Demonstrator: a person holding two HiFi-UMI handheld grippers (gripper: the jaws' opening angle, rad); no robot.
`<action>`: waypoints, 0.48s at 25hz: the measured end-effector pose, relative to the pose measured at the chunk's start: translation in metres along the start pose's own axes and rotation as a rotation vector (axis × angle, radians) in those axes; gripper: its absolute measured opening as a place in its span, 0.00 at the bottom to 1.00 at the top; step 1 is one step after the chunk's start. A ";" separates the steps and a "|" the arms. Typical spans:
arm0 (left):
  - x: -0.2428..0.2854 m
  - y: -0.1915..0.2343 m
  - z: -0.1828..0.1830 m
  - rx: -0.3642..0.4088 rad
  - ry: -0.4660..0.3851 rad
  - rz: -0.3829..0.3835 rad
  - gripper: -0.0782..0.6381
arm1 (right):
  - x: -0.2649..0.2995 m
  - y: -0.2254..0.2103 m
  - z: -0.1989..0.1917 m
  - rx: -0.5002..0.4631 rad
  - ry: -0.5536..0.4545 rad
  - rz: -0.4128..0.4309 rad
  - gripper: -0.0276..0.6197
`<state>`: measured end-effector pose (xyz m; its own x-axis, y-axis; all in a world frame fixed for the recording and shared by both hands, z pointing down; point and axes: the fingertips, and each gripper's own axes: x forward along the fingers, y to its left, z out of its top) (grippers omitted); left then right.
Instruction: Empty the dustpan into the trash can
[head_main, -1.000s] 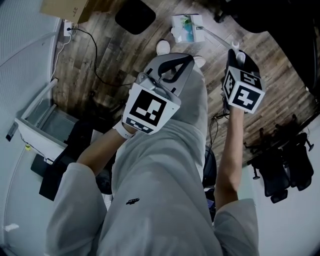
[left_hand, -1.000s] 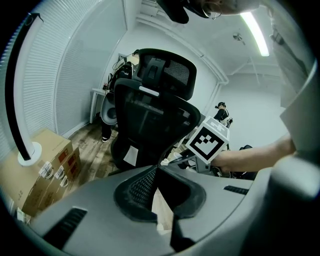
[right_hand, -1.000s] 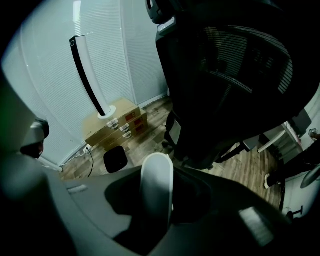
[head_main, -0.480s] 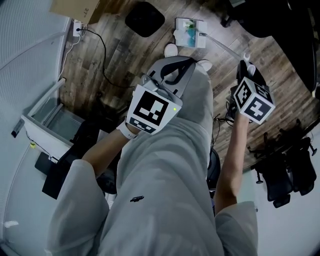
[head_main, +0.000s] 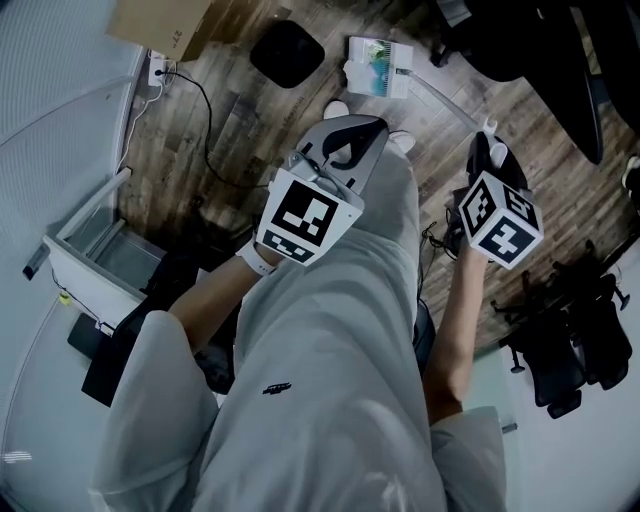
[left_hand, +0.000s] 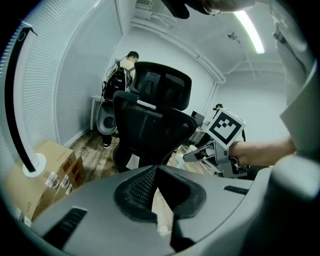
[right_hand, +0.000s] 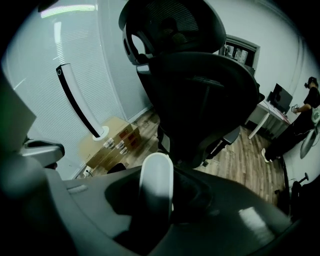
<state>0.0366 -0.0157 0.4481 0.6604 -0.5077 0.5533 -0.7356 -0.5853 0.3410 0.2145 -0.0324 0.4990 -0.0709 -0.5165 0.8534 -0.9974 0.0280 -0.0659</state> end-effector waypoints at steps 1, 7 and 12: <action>-0.002 -0.002 0.002 0.001 -0.001 -0.001 0.12 | -0.006 -0.002 0.003 0.012 -0.010 -0.003 0.22; -0.012 -0.007 0.013 0.015 -0.007 -0.005 0.12 | -0.041 -0.002 0.026 0.062 -0.082 -0.012 0.22; -0.025 -0.007 0.023 0.026 -0.021 0.010 0.12 | -0.063 0.005 0.043 0.111 -0.140 -0.005 0.22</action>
<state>0.0290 -0.0139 0.4143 0.6563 -0.5269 0.5400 -0.7382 -0.5963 0.3153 0.2146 -0.0369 0.4227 -0.0563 -0.6308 0.7739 -0.9900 -0.0652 -0.1251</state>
